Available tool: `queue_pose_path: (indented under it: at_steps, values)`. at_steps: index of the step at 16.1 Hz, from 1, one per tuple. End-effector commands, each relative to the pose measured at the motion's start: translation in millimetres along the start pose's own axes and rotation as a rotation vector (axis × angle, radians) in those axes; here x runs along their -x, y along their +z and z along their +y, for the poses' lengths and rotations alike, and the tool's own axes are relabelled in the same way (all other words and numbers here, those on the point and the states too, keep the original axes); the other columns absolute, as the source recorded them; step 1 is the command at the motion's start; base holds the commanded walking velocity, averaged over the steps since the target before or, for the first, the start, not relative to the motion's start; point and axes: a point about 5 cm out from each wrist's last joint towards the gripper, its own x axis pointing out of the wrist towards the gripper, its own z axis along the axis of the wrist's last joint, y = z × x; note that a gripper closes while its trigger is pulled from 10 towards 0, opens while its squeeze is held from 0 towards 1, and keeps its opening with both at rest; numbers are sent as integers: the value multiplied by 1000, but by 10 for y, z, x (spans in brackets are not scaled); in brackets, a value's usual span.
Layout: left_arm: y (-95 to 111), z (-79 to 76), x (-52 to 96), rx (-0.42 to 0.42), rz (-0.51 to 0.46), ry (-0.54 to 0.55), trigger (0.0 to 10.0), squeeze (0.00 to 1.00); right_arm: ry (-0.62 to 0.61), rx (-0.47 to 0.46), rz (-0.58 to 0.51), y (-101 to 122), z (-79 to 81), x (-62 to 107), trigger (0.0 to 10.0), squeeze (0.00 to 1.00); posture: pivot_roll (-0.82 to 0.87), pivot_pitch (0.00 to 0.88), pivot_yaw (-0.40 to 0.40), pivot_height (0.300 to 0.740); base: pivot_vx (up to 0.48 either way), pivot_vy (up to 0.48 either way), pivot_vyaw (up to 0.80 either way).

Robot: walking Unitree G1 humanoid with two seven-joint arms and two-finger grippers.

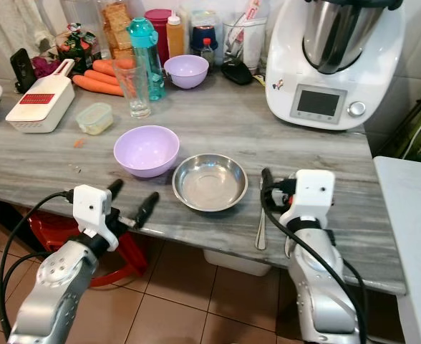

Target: Setting the table

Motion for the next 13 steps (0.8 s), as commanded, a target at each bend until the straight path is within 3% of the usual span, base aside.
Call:
queue_pose_path:
  at_steps: [1, 3, 4, 5, 6, 9, 13]
  values:
    - [45, 33, -27, -19, -22, 40, 10000, 0, -8, 24, -73, 122, -36, 36, 10000, 1000, -55, 28, -5, 740, 0, 0, 0]
    - [38, 43, -34, -23, -19, 71, 10000, 0, -34, 46, -113, 155, -59, 103, 10000, 1000, -55, 28, -5, 740, 0, 0, 0]
    - [28, 41, -36, -27, -18, 88, 10000, 0, -41, 35, -90, 102, -51, 139, 10000, 733, -57, 23, -7, 740, 0, 0, 0]
    - [16, 38, -43, -44, -15, 105, 10000, 0, -40, 16, -73, 66, -33, 156, 10000, 0, -57, 23, -7, 740, 0, 0, -800]
    - [-6, 43, -66, -77, -4, 136, 10000, 0, -27, 8, -68, 44, 6, 168, 10000, 0, -57, 23, -7, 740, 0, 0, -800]
    - [-3, 40, -108, -67, -4, 133, 10000, 0, -13, 1, -67, 34, 39, 150, 10000, 0, -58, 24, -4, 740, 0, 0, -610]
    - [-15, 14, -130, -69, -4, 138, 10000, 0, -3, -4, -51, 12, 39, 124, 10000, 0, -61, 24, -6, 740, 0, 0, 0]
